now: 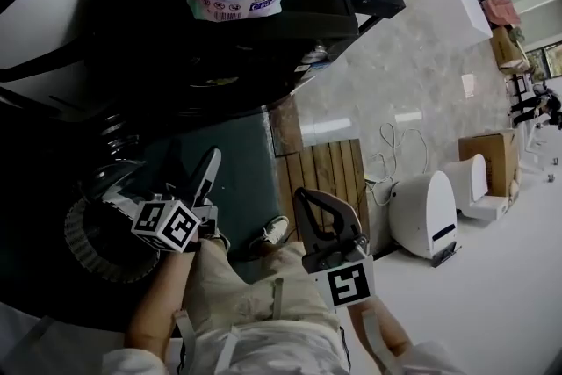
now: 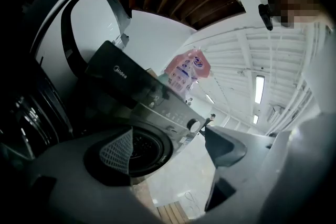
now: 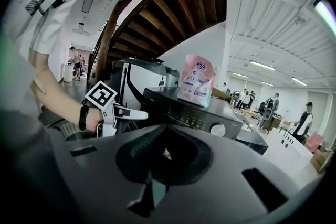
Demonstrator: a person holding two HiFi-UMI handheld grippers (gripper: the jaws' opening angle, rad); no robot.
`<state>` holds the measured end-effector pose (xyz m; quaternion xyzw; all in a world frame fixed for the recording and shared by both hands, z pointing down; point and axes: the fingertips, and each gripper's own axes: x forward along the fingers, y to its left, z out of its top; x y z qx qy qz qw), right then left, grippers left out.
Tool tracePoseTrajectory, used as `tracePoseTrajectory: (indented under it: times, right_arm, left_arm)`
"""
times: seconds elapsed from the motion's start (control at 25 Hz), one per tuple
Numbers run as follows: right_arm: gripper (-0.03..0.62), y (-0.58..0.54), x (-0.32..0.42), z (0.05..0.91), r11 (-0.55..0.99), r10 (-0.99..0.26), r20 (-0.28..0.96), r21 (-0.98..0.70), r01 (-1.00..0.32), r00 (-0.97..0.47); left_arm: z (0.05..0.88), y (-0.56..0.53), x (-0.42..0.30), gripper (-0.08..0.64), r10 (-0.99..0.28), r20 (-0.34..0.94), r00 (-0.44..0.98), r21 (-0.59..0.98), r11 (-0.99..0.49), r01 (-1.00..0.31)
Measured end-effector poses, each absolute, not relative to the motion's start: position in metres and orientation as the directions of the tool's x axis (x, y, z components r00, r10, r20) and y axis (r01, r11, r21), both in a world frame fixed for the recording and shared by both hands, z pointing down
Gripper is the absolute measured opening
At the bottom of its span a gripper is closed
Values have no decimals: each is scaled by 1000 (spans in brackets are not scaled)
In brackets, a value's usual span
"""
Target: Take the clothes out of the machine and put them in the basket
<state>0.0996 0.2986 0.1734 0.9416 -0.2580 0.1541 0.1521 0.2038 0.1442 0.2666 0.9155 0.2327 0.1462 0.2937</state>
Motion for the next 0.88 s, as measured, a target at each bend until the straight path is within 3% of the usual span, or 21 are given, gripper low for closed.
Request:
tracePoseTrajectory:
  times: [0.6, 0.88]
  right_arm:
    - [12, 311, 215, 413, -743, -580, 173, 290, -604, 796]
    - [12, 297, 251, 492, -727, -614, 81, 328, -603, 785]
  left_arm:
    - [527, 211, 330, 414, 574, 125, 809, 315, -797, 516]
    - [606, 224, 361, 414, 605, 100, 789, 240, -785, 571]
